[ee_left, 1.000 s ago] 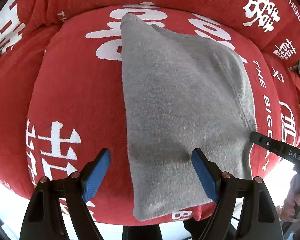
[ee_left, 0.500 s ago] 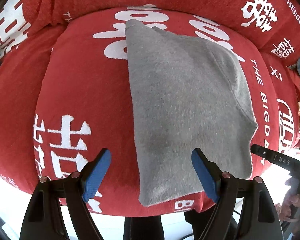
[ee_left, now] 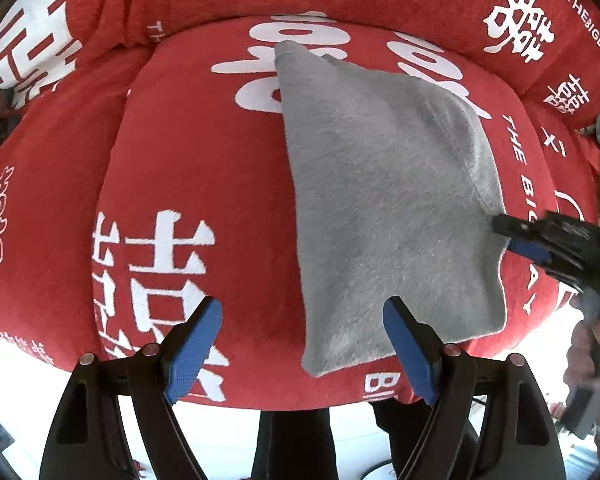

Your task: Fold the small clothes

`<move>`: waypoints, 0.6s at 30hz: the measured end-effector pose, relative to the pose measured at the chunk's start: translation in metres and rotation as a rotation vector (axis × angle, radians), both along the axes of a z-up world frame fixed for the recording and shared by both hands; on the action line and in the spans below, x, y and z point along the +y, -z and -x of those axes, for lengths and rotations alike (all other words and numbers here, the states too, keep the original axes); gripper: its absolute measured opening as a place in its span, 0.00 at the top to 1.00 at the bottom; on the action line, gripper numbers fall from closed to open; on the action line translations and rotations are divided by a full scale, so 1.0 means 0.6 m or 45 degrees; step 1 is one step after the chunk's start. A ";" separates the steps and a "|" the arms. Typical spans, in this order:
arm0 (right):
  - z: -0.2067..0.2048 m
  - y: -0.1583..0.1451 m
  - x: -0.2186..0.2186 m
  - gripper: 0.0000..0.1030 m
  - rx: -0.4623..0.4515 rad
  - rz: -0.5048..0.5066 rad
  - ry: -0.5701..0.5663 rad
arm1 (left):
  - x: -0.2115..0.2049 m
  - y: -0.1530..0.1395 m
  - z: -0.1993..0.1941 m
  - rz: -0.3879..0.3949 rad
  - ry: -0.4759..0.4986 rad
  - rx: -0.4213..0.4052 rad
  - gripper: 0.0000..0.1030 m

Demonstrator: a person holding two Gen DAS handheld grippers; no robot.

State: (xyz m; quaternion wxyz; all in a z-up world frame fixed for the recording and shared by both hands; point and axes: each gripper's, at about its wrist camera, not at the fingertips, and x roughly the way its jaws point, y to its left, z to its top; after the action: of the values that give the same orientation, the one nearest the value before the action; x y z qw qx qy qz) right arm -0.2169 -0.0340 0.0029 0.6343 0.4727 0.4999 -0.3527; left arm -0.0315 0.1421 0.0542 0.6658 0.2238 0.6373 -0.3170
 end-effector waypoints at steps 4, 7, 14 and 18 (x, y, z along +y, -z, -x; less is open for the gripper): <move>0.009 0.018 -0.002 0.60 0.017 -0.038 0.081 | 0.009 -0.012 -0.001 -0.005 0.007 -0.002 0.19; 0.011 0.005 0.015 0.59 0.064 -0.011 0.039 | 0.012 -0.024 -0.002 0.003 0.019 -0.003 0.19; 0.048 -0.025 0.038 0.58 0.126 -0.022 0.032 | 0.008 -0.051 0.000 0.001 0.052 -0.013 0.19; 0.060 -0.046 0.051 0.58 0.156 -0.006 0.012 | 0.004 -0.065 0.010 -0.003 0.074 -0.012 0.19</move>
State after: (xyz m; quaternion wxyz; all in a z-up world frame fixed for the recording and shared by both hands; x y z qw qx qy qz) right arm -0.2527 -0.0034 0.0308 0.5998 0.4539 0.5364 -0.3828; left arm -0.0374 0.1446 0.0933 0.6592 0.2444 0.6277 -0.3342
